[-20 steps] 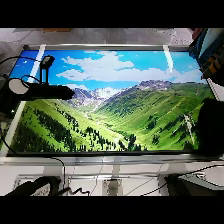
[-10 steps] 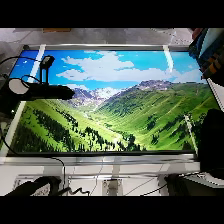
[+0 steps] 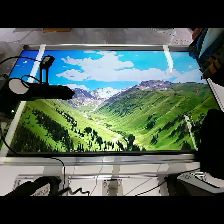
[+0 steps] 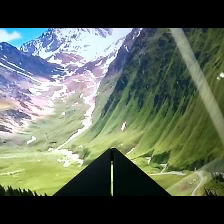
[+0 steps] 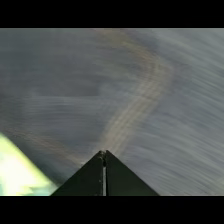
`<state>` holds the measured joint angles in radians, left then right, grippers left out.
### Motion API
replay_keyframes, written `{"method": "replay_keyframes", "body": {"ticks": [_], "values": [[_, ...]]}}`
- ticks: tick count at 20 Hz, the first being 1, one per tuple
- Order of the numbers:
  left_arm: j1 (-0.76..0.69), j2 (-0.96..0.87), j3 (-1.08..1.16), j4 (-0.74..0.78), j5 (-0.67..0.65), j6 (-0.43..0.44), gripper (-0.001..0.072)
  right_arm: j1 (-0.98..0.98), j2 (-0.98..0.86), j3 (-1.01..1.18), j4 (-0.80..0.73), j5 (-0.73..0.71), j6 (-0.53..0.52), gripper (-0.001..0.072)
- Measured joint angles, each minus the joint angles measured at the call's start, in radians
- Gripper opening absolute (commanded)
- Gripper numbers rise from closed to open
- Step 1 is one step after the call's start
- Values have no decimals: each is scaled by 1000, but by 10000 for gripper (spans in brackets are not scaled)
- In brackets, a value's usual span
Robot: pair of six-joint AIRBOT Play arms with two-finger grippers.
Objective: Fold the clothes and pants, and hang the long-sleeved shirts on hangers.
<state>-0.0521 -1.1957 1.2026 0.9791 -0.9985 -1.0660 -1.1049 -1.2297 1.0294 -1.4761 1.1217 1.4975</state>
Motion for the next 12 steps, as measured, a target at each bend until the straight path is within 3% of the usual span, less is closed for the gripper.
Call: {"method": "replay_keyframes", "body": {"ticks": [8,12], "values": [[0,0,0,0,0,0,7,779,148,27,37,-183,-103,8],[0,0,0,0,0,0,7,1059,171,30,-8,-235,-133,9]]}}
